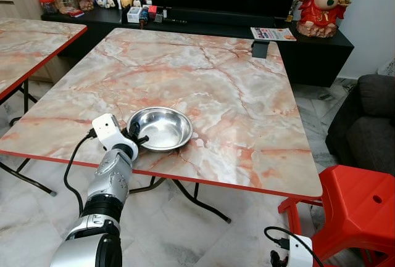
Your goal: Setting the table
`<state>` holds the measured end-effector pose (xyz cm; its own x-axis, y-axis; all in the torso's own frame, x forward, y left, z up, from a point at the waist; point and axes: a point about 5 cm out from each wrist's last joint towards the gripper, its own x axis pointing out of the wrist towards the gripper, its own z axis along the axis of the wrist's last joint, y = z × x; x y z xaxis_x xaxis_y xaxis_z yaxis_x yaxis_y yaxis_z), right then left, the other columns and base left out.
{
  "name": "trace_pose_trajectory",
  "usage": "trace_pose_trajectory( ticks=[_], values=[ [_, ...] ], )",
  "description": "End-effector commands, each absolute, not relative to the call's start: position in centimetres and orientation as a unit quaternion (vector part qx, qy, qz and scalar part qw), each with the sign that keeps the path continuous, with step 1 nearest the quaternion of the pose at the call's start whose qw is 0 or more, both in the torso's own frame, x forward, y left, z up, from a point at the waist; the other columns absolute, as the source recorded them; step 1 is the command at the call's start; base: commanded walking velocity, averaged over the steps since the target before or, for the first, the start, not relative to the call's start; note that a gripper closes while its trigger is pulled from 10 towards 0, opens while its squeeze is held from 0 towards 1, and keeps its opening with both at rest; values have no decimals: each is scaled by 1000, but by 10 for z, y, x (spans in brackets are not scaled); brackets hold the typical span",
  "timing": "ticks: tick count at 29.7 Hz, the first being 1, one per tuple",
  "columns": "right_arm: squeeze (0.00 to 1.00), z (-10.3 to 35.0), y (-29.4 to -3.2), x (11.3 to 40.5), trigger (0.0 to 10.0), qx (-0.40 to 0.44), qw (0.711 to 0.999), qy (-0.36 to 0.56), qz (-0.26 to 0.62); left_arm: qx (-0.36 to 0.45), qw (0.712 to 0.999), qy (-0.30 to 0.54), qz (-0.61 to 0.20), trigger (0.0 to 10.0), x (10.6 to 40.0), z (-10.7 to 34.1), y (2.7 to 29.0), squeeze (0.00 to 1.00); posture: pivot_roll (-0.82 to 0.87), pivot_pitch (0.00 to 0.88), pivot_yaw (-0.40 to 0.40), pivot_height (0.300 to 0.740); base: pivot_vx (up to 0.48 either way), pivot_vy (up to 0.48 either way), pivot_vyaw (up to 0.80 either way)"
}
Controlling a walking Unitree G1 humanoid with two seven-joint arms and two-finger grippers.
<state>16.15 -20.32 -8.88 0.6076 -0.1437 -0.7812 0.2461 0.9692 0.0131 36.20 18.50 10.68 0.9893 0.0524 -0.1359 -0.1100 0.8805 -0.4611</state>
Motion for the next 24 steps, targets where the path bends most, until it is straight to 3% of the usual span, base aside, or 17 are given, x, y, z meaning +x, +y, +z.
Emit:
trace_pose_trajectory(
  ticks=[1,8,9,10,19,24],
  values=[
    [0,-89,-205,161,10000,61,895,427,-114,-239,967,70,43,10000,362,104,185,1000,-15,0,-39,740,0,0,0],
    [0,-89,-204,161,10000,62,895,427,-114,-233,969,73,46,10000,362,104,187,1000,-14,0,-40,740,0,0,0],
    [0,-89,-204,161,10000,62,895,427,-114,-232,969,72,47,10000,362,105,188,431,-13,0,-40,740,0,0,0],
    [0,-89,-204,161,10000,62,895,427,-114,-231,969,71,49,10000,362,105,189,0,-12,0,-41,740,0,0,0],
    [0,-88,-203,162,10000,62,895,427,-112,-204,974,51,89,10000,360,110,209,0,-6,0,-43,740,0,0,0],
    [0,-87,-203,164,10000,67,897,421,-115,-162,977,-56,127,10000,353,137,234,0,-4,0,-42,740,0,0,0]
  ],
)
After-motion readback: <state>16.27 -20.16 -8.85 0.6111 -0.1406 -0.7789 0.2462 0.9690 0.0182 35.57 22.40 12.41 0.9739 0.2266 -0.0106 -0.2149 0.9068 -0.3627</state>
